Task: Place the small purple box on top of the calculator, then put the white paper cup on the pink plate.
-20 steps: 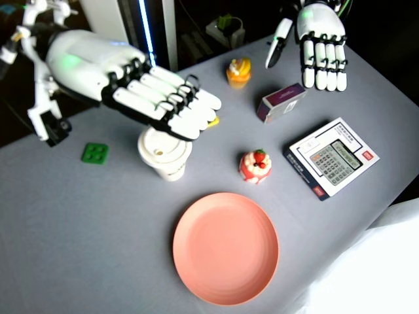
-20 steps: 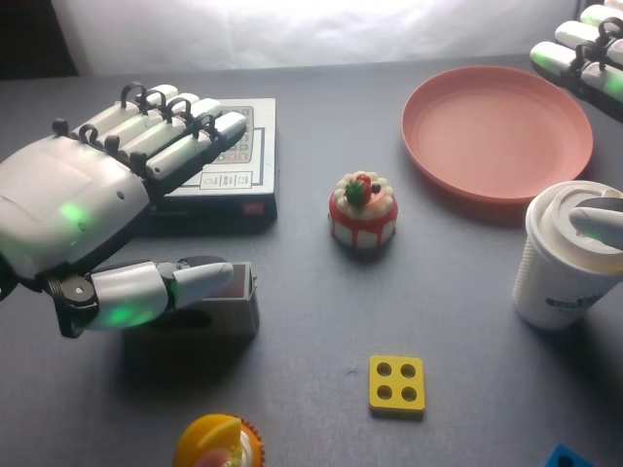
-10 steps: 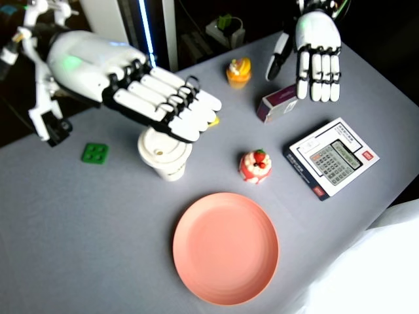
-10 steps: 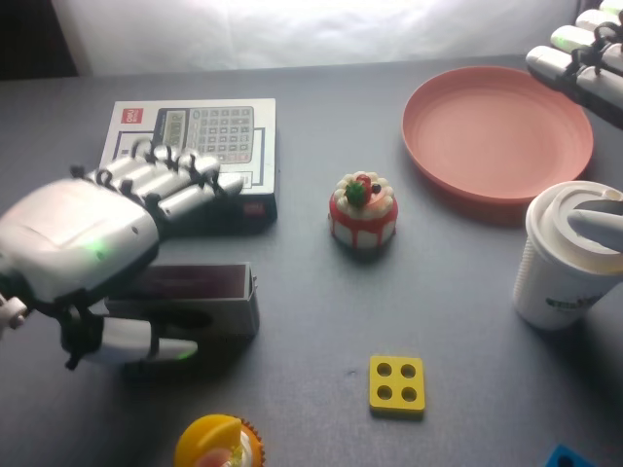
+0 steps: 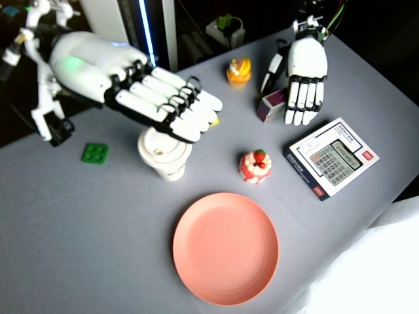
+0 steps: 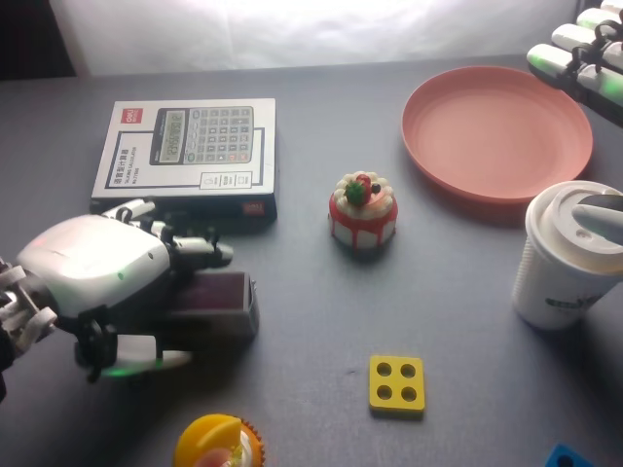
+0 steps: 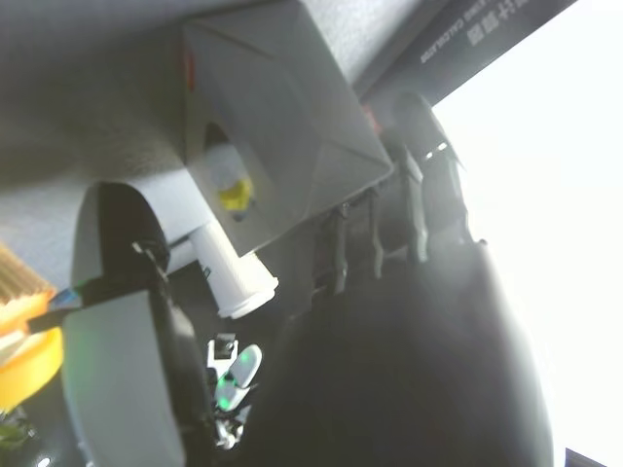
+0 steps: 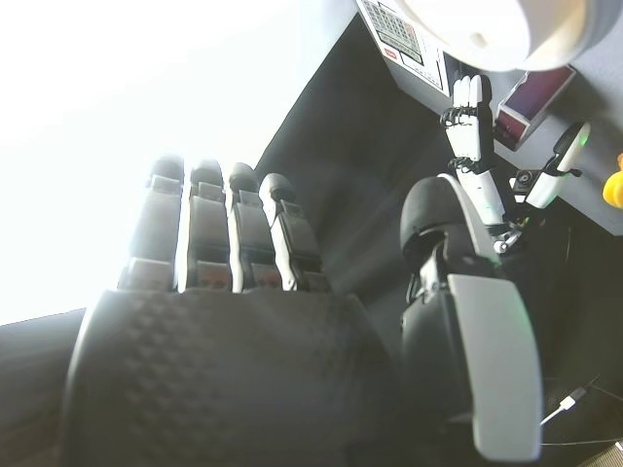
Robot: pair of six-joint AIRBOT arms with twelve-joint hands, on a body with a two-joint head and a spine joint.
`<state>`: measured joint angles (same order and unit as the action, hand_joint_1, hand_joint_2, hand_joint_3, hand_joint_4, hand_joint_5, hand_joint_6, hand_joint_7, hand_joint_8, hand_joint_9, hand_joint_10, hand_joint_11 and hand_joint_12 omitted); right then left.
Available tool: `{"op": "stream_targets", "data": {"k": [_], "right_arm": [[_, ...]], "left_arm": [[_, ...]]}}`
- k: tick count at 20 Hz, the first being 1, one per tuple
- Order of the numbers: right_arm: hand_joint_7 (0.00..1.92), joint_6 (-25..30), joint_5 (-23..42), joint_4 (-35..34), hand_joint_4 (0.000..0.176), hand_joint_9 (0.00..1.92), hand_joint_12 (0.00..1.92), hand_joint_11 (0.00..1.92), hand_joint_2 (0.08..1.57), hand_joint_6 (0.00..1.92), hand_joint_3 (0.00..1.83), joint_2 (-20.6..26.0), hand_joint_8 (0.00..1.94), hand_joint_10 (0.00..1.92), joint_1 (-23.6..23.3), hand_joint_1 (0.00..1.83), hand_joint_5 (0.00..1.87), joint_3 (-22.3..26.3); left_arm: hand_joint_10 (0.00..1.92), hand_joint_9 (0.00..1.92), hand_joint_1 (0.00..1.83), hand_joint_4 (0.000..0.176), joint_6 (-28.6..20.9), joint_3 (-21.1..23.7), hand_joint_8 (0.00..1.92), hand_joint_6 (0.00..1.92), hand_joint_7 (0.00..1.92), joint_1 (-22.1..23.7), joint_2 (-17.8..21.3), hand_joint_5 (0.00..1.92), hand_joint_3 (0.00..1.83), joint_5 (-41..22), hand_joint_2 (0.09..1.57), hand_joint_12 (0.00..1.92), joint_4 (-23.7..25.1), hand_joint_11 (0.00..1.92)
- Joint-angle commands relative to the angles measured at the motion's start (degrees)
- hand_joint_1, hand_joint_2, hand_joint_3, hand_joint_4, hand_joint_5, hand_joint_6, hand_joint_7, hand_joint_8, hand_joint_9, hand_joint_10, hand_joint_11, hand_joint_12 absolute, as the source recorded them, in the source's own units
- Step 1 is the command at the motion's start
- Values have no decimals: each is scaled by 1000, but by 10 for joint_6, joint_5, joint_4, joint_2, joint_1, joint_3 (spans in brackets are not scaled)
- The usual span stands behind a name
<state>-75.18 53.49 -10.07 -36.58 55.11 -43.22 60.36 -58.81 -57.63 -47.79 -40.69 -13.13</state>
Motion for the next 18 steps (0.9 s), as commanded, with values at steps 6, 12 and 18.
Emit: {"op": "stream_targets", "data": {"k": [6, 12, 18], "right_arm": [[0, -2, 73, -2, 0, 0, 0, 0, 1297, 0, 19, 0, 0, 0, -8, 283, 0, -2], [0, -2, 74, -2, 0, 0, 0, 0, 1308, 0, 17, -1, 0, 0, -8, 279, 0, -2], [0, -2, 75, -3, 0, 0, 0, 0, 1312, 0, 12, -2, 0, 0, -8, 322, 0, -3]], "left_arm": [[1786, 978, 1221, 0, 7, 6, 1544, 988, 817, 7, 11, 801, 2, -94, 1214, 1915, 5, 1027], [1921, 1134, 1132, 0, 12, 12, 1801, 1180, 930, 19, 35, 839, 1, -164, 1187, 1921, -12, 1265], [1872, 955, 1227, 0, 35, -13, 1319, 1191, 838, 61, 28, 814, 0, -169, 1193, 1921, -57, 1026]]}}
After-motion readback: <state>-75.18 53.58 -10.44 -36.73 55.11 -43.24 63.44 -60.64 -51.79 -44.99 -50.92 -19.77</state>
